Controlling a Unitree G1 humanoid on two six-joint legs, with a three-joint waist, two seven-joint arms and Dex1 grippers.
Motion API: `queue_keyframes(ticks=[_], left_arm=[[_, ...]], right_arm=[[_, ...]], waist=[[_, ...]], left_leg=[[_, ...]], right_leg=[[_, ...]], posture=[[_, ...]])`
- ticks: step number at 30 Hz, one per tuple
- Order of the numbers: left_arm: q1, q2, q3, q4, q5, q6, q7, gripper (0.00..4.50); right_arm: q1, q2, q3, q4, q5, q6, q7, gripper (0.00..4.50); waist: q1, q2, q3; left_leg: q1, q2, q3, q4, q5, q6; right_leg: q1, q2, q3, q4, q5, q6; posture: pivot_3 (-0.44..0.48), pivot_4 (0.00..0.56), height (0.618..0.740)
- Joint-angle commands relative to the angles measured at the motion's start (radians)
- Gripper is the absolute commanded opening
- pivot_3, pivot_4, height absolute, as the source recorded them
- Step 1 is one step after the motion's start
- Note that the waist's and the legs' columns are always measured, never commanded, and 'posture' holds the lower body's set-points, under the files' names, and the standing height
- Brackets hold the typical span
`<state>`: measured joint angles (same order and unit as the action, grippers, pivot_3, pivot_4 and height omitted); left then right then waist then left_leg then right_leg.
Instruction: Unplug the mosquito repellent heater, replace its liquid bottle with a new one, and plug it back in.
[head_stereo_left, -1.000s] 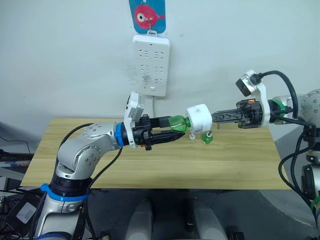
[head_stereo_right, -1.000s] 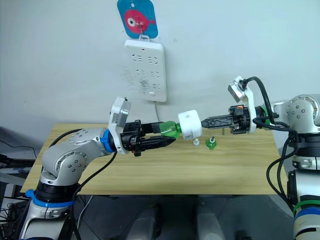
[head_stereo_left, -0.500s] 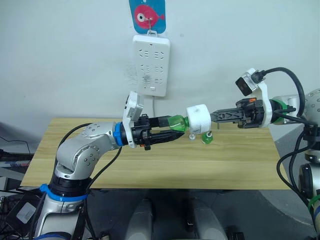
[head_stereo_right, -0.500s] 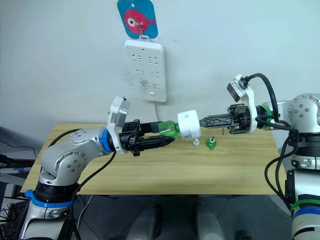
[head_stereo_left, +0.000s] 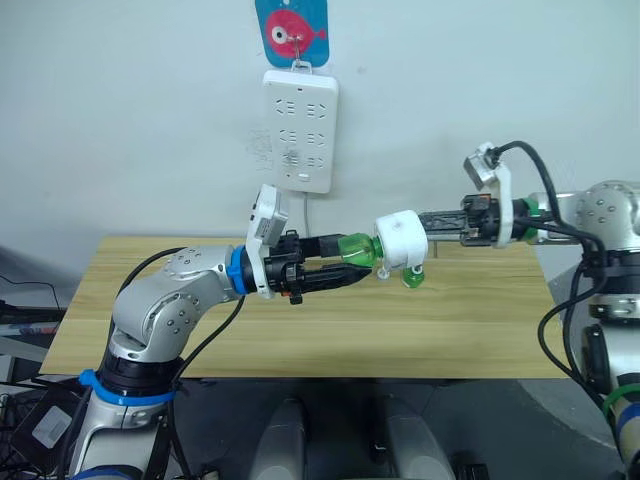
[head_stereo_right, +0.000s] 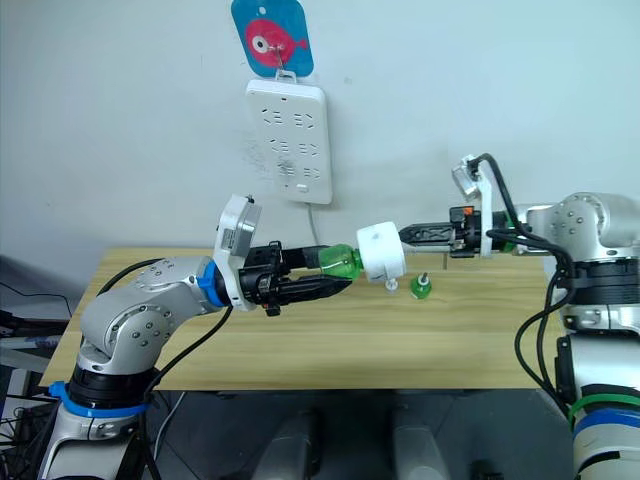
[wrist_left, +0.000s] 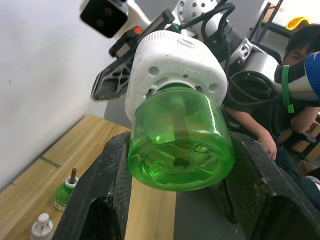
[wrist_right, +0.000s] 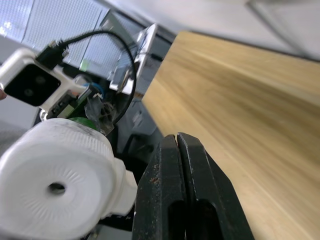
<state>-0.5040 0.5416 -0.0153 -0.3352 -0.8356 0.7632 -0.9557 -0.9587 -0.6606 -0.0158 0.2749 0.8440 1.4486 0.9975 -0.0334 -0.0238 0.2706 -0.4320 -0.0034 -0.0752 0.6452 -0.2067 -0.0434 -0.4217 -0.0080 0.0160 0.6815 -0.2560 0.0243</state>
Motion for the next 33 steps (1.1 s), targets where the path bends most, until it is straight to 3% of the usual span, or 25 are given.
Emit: queue_keyframes(ticks=[1,8,19,26,33], left_arm=[[-0.019,-0.011,0.008,-0.023,-0.018,-0.009,-0.001,2.26],[-0.023,-0.029,0.022,0.015,0.039,-0.059,0.04,2.26],[-0.024,-0.032,0.006,0.047,0.074,-0.089,0.023,2.26],[-0.032,-0.035,-0.001,0.058,0.08,-0.088,0.004,2.26],[-0.019,-0.023,-0.012,0.037,0.073,-0.072,-0.016,2.26]], right_arm=[[0.021,0.01,-0.035,-0.092,0.048,0.048,-0.011,0.05],[0.139,0.022,-0.089,-0.283,0.204,0.166,-0.073,0.05],[0.084,-0.095,-0.068,-0.264,0.608,0.166,-0.231,0.05],[-0.032,-0.013,-0.106,-0.148,0.622,0.157,-0.369,0.05],[-0.177,0.054,-0.127,-0.005,0.491,0.078,-0.408,0.05]], waist=[[0.001,0.0,0.0],[0.004,0.0,0.0],[-0.001,0.0,0.0],[-0.001,0.0,0.0],[-0.001,0.0,0.0]], left_leg=[[0.0,0.0,0.0,0.0,0.0,0.0],[0.0,-0.001,-0.001,0.001,0.0,0.0],[0.0,-0.001,0.0,0.0,0.0,0.0],[0.0,0.0,0.001,0.0,0.0,0.0],[0.0,0.0,0.0,0.0,0.0,0.0]], right_leg=[[0.0,0.0,0.0,0.0,0.0,0.0],[0.001,-0.001,0.0,0.0,0.0,0.0],[0.001,0.0,0.0,0.0,0.0,0.0],[0.001,0.001,0.001,0.0,0.0,0.0],[0.0,0.0,0.0,0.0,0.0,0.0]], posture=[[-0.02,0.215,0.74],[-0.014,0.234,0.74],[-0.036,0.233,0.74],[-0.044,0.233,0.74],[-0.045,0.235,0.74]])
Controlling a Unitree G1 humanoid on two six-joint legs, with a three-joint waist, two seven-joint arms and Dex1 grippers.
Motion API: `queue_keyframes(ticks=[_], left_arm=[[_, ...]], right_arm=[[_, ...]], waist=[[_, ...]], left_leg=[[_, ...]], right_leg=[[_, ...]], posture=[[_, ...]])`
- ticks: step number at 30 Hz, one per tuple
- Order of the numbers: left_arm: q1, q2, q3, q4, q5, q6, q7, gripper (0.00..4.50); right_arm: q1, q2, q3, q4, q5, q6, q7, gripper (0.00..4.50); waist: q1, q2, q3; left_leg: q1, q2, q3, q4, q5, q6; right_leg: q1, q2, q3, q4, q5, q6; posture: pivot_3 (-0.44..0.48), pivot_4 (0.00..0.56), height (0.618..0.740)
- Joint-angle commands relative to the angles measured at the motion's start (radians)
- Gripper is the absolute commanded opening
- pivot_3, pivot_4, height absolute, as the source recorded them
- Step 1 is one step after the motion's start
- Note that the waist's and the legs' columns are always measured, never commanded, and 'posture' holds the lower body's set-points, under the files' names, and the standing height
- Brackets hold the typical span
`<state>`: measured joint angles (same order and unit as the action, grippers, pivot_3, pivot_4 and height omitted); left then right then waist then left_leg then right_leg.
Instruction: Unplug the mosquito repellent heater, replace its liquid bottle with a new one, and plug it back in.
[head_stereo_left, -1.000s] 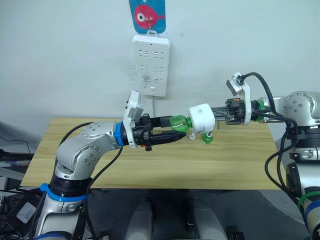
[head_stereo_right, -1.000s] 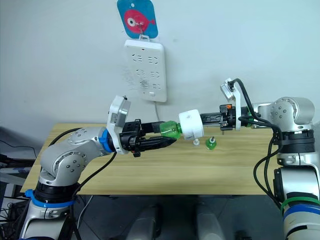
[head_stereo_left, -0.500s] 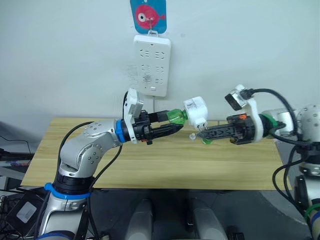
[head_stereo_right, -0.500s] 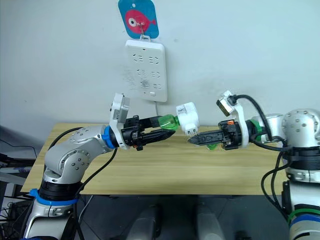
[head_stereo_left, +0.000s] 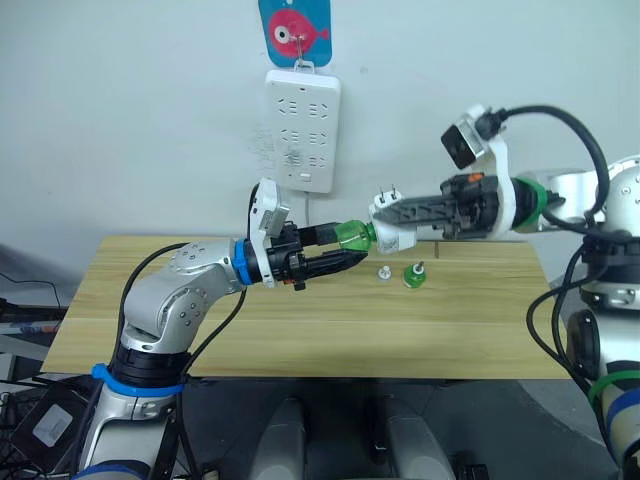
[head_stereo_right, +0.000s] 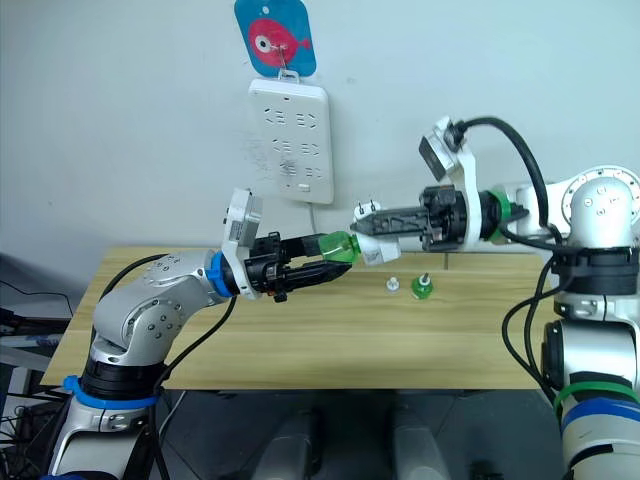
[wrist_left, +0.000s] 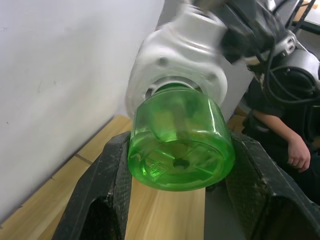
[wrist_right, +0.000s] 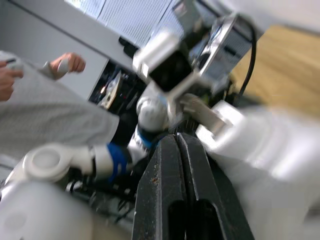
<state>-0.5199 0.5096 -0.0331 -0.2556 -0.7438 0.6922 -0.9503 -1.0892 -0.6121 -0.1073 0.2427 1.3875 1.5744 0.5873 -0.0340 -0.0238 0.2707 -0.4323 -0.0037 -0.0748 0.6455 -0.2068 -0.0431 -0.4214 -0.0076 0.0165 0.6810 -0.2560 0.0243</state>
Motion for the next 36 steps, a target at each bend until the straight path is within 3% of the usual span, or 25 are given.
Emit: queue_keyframes(ticks=[1,8,19,29,36], left_arm=[[0.002,0.011,0.004,-0.048,-0.02,0.0,-0.025,2.26],[0.006,0.013,0.009,-0.064,-0.034,0.017,-0.025,2.26],[0.001,0.003,0.035,-0.061,-0.043,0.034,0.009,2.26],[-0.021,-0.02,0.057,-0.029,-0.03,0.007,0.05,2.26],[-0.023,-0.019,0.048,-0.032,-0.036,0.014,0.041,2.26]], right_arm=[[-0.058,0.008,-0.022,0.037,-0.091,-0.072,0.013,0.05],[-0.045,-0.028,0.116,0.065,-0.358,-0.238,0.188,0.05],[0.076,-0.056,0.182,-0.069,-0.455,-0.231,0.379,0.05],[0.238,-0.083,0.107,-0.26,-0.369,-0.061,0.359,0.05],[0.229,-0.03,0.046,-0.251,-0.372,-0.032,0.286,0.05]], waist=[[0.0,0.0,0.0],[0.0,0.0,0.0],[0.001,0.0,0.0],[-0.001,0.0,0.0],[0.002,0.0,0.0]], left_leg=[[0.0,0.0,0.0,0.0,0.0,0.0],[0.0,0.0,0.0,0.0,0.0,0.0],[0.0,0.0,-0.001,0.0,0.0,0.0],[0.0,0.0,-0.001,0.0,0.0,0.0],[0.0,0.0,-0.001,0.0,0.0,0.0]], right_leg=[[0.0,0.0,0.0,0.0,0.0,0.0],[0.0,0.0,0.0,0.0,0.0,0.0],[0.0,0.0,0.0,0.0,0.0,0.0],[0.0,-0.001,0.0,0.0,0.0,0.0],[0.0,0.0,-0.001,0.0,0.0,0.0]], posture=[[-0.045,0.234,0.74],[-0.036,0.239,0.74],[-0.02,0.241,0.74],[-0.021,0.234,0.74],[-0.026,0.229,0.74]])
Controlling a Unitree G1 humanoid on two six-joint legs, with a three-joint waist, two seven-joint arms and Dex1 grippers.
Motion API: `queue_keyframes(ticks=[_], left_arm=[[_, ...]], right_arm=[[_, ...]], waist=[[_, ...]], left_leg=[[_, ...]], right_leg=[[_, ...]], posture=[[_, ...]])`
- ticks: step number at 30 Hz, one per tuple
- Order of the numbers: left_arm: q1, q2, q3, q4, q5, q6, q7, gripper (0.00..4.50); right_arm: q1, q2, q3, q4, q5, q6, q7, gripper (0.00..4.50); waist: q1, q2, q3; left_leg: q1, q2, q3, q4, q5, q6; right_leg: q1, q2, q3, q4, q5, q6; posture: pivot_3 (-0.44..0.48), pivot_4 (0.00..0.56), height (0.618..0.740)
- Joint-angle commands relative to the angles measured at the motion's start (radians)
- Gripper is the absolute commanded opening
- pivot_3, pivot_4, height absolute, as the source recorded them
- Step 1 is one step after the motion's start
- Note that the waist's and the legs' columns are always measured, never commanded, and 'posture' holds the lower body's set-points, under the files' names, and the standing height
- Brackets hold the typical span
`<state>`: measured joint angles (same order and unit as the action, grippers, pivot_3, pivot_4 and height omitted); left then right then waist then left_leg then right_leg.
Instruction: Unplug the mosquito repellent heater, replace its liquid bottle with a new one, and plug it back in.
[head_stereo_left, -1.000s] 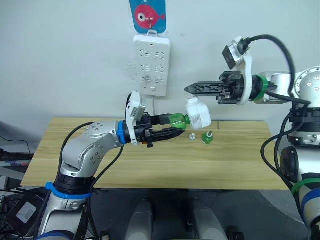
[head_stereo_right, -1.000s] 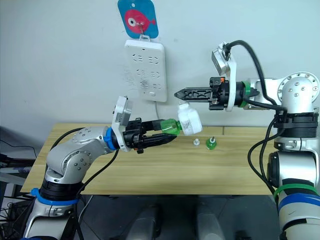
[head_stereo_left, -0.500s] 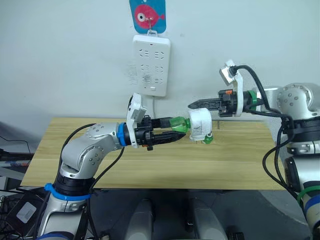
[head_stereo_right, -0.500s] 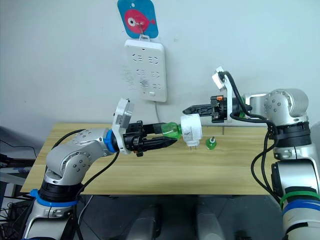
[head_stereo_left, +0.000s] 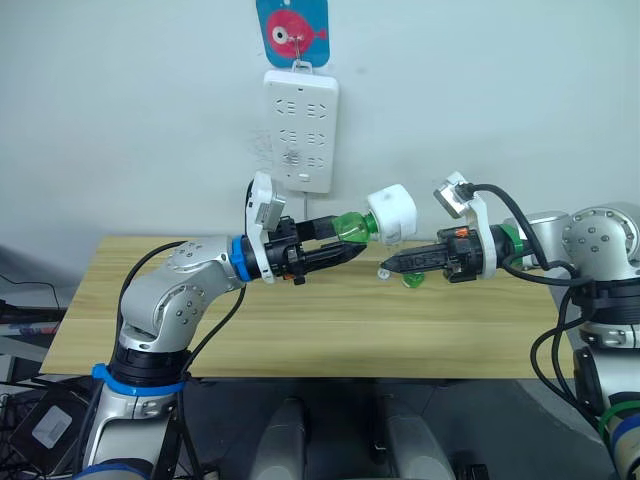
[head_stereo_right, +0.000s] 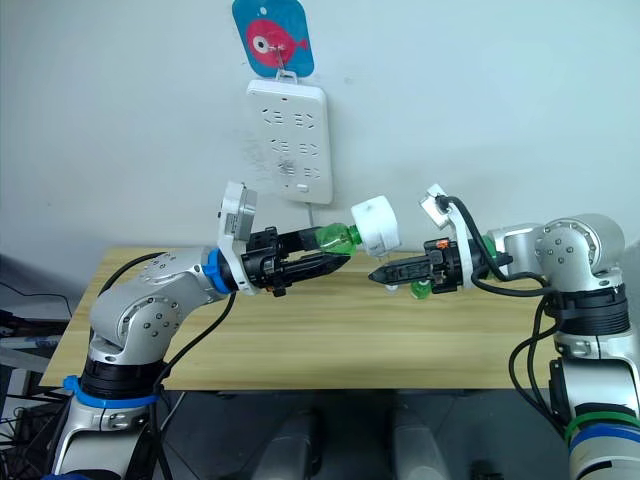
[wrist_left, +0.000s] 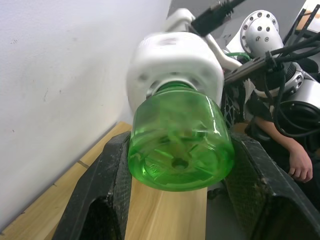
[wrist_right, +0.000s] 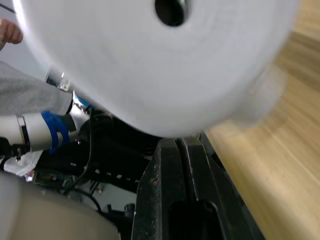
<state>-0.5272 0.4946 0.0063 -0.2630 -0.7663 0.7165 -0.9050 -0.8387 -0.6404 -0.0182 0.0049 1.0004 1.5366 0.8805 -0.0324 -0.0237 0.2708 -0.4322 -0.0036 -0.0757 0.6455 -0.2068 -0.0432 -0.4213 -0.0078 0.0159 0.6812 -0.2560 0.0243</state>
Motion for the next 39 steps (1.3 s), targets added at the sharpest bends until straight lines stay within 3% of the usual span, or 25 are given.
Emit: queue_keyframes(ticks=[1,6,10,15,23,29,39], left_arm=[[-0.017,-0.005,0.008,-0.024,-0.013,-0.011,-0.005,2.26],[-0.019,-0.004,0.007,-0.021,-0.009,-0.014,-0.006,2.26],[-0.017,0.007,0.015,-0.02,-0.009,-0.014,-0.011,2.26],[0.016,0.046,0.011,-0.052,-0.037,0.011,-0.052,2.26],[0.016,0.078,0.012,-0.073,-0.083,0.053,-0.087,2.26],[-0.016,0.065,0.029,-0.079,-0.142,0.103,-0.057,2.26],[-0.026,0.052,0.03,-0.007,-0.052,0.028,-0.012,2.26]], right_arm=[[-0.024,-0.002,-0.045,-0.013,0.016,0.007,-0.008,0.05],[-0.006,-0.017,-0.049,-0.042,0.037,0.022,0.007,0.05],[0.059,-0.131,-0.014,-0.12,0.047,-0.007,0.11,0.05],[-0.006,-0.207,0.018,0.001,-0.012,-0.075,0.195,0.05],[-0.127,-0.148,0.079,0.174,-0.116,-0.166,0.241,0.05],[-0.071,-0.006,0.078,0.205,-0.203,-0.259,0.136,0.05],[0.047,0.071,-0.11,-0.041,0.022,0.042,0.036,0.05]], waist=[[0.0,0.0,0.0],[0.0,0.0,0.0],[0.004,0.0,0.0],[-0.005,0.0,0.0],[-0.009,0.0,0.0],[-0.008,0.0,0.0],[0.001,0.0,0.0]], left_leg=[[0.0,0.0,0.0,0.0,0.0,0.0],[0.0,0.0,0.0,0.0,0.0,0.0],[0.0,0.0,0.0,0.0,0.0,0.0],[0.0,-0.001,0.001,0.001,0.0,0.0],[0.001,0.002,0.001,-0.001,0.0,0.0],[0.0,0.001,0.001,0.0,0.0,0.0],[0.0,0.0,0.0,0.0,0.0,0.0]], right_leg=[[0.0,0.0,0.0,0.0,0.0,0.0],[0.0,0.0,0.0,0.0,0.0,0.0],[0.0,0.0,-0.001,0.0,0.0,0.0],[0.0,-0.001,0.0,-0.001,0.0,0.0],[0.0,0.002,0.001,-0.001,0.0,0.0],[0.0,0.001,0.001,0.0,0.0,0.0],[0.0,0.0,0.0,0.0,0.0,0.0]], posture=[[-0.029,0.228,0.74],[-0.027,0.227,0.74],[-0.021,0.232,0.74],[-0.028,0.233,0.74],[-0.033,0.235,0.74],[-0.029,0.241,0.74],[-0.021,0.254,0.74]])
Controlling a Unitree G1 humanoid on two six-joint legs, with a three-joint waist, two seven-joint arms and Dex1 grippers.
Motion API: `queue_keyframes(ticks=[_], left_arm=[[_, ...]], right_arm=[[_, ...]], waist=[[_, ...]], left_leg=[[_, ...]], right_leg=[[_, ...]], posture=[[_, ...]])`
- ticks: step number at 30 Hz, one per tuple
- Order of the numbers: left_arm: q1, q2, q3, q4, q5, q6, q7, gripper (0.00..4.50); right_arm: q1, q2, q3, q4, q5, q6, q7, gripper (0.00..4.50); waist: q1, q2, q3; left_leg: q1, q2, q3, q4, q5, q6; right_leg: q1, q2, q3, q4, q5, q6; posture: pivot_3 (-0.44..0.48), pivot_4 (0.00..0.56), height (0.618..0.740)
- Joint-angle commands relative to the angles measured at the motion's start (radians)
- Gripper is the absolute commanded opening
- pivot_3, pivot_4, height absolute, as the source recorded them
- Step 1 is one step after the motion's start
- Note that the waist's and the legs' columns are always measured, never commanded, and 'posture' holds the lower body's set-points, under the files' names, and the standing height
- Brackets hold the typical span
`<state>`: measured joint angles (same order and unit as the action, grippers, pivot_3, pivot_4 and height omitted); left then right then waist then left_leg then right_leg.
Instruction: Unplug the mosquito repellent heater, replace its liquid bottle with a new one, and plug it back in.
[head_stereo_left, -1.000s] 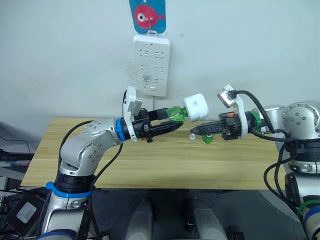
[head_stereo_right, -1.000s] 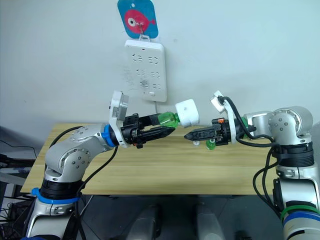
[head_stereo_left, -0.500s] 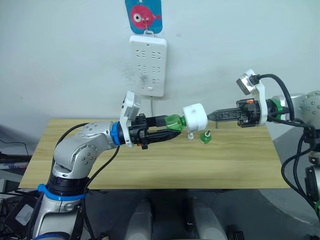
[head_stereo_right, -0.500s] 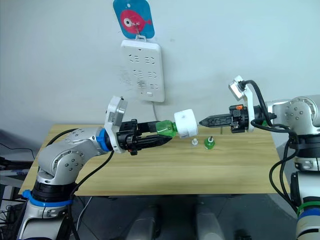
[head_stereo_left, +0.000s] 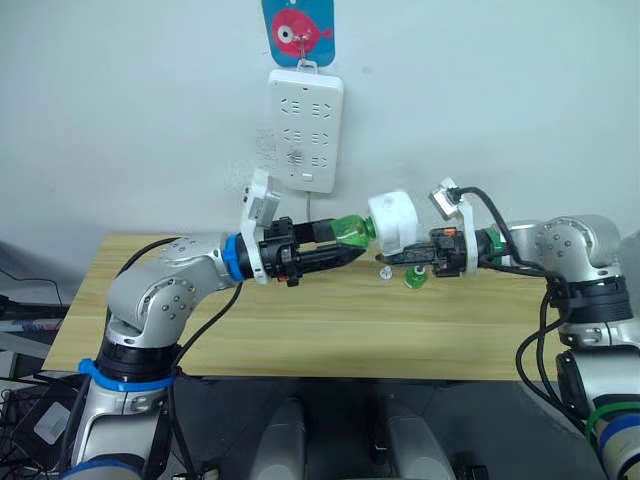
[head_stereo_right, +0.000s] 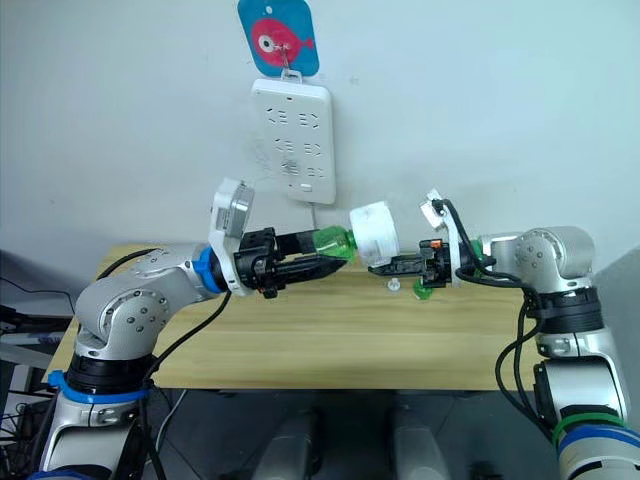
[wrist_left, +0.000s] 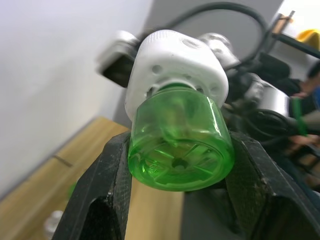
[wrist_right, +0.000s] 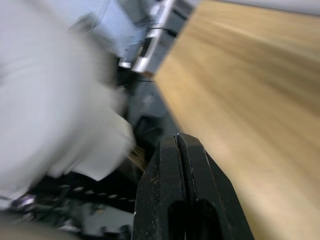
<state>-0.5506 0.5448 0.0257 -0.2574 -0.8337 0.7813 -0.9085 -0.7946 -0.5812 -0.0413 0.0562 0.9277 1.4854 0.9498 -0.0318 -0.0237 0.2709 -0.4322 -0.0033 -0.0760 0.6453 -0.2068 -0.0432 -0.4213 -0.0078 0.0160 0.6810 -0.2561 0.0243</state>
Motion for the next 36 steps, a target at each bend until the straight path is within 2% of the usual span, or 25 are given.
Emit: queue_keyframes(ticks=[1,9,18,26,36], left_arm=[[0.002,0.003,0.008,-0.012,0.023,-0.043,-0.012,2.26],[0.001,-0.005,-0.004,-0.001,0.046,-0.055,-0.036,2.26],[0.015,-0.011,-0.029,-0.003,0.067,-0.071,-0.064,2.26],[0.027,-0.018,-0.041,-0.015,0.068,-0.077,-0.069,2.26],[0.056,-0.008,-0.035,-0.067,0.044,-0.05,-0.074,2.26]], right_arm=[[0.004,0.021,-0.106,-0.106,0.124,0.115,-0.056,0.05],[-0.007,0.014,-0.142,-0.127,0.359,0.129,-0.239,0.05],[-0.144,-0.006,-0.139,-0.064,0.475,0.129,-0.338,0.05],[-0.272,0.019,-0.075,0.022,0.352,0.064,-0.292,0.05],[-0.339,0.007,0.119,0.19,0.031,-0.169,-0.067,0.05]], waist=[[0.0,0.0,0.0],[-0.001,0.0,0.0],[-0.003,0.0,0.0],[-0.004,0.0,0.0],[-0.003,0.0,0.0]], left_leg=[[0.0,0.0,0.0,0.0,0.0,0.0],[0.0,0.0,0.0,0.0,0.0,0.0],[0.0,0.0,0.001,0.0,0.0,0.0],[0.0,0.0,0.001,0.0,0.0,0.0],[0.0,0.0,0.001,0.0,0.0,0.0]], right_leg=[[0.0,0.0,0.0,0.0,0.0,0.0],[0.0,0.001,0.0,0.0,0.0,0.0],[0.0,0.001,0.001,0.0,0.0,0.0],[0.0,0.001,0.0,0.0,0.0,0.0],[0.0,0.001,0.0,0.0,0.0,0.0]], posture=[[-0.022,0.254,0.74],[-0.039,0.248,0.74],[-0.052,0.238,0.74],[-0.05,0.23,0.74],[-0.027,0.225,0.74]])
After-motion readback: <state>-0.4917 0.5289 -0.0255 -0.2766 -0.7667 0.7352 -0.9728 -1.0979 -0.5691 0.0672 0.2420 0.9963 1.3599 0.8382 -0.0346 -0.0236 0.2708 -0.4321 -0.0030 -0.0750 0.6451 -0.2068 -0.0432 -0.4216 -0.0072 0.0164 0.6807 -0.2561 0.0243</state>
